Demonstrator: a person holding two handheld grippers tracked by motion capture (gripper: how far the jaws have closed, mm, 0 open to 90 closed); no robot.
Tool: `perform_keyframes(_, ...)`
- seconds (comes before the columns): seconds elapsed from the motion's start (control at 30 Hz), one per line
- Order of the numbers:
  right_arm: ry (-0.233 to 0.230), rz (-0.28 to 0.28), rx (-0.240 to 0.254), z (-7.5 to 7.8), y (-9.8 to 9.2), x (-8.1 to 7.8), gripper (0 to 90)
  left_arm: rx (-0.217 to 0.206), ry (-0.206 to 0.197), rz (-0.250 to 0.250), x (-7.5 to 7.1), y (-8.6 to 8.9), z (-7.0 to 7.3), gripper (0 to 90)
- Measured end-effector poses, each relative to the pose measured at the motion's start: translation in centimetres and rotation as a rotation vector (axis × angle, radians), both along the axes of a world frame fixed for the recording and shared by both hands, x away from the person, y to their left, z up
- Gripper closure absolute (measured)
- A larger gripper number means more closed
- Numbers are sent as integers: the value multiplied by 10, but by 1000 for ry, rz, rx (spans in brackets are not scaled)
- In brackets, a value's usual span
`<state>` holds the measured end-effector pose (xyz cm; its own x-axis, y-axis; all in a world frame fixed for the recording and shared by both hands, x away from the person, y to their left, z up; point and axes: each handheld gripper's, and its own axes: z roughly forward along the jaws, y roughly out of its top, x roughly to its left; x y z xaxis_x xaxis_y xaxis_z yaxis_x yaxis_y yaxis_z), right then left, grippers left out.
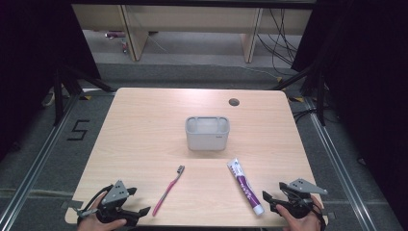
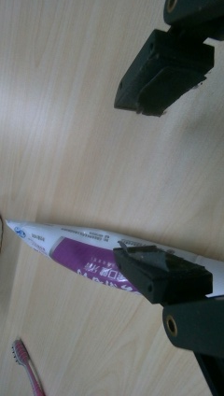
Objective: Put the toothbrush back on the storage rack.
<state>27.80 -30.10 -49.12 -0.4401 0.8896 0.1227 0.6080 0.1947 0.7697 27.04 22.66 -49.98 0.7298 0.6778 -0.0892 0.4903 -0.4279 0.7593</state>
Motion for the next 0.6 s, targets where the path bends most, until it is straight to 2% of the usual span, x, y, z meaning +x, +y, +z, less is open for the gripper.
perform_keyframes(0.07,4,2,5,1,0,0,244,-12,-8,10,0,0,0,159)
perform_keyframes(0.1,21,-12,27,0,1,-2,244,-9,-9,13,0,0,0,159)
perform_keyframes(0.17,-14,-4,-19,0,-2,0,244,-40,-17,27,0,0,-1,159)
perform_keyframes(0.2,-5,0,-9,-1,-1,1,244,-39,-10,29,0,0,-1,161)
perform_keyframes(0.23,23,-23,10,-1,1,-1,246,-24,-22,21,1,2,0,169)
perform_keyframes(0.27,-3,-1,-17,-1,-2,1,248,-30,-23,23,0,2,1,181)
perform_keyframes(0.3,-3,-1,-17,-1,-2,1,248,-56,-26,41,0,1,1,181)
perform_keyframes(0.33,-5,-6,-12,-1,-1,1,247,-70,-20,36,0,1,1,189)
perform_keyframes(0.4,-8,-5,-13,-1,-1,1,247,-50,-16,23,-1,2,3,203)
perform_keyframes(0.53,5,-5,-1,-2,0,2,247,-80,-28,28,-1,-1,3,235)
perform_keyframes(0.6,11,10,0,1,-2,1,248,-73,-19,22,-1,-1,3,269)
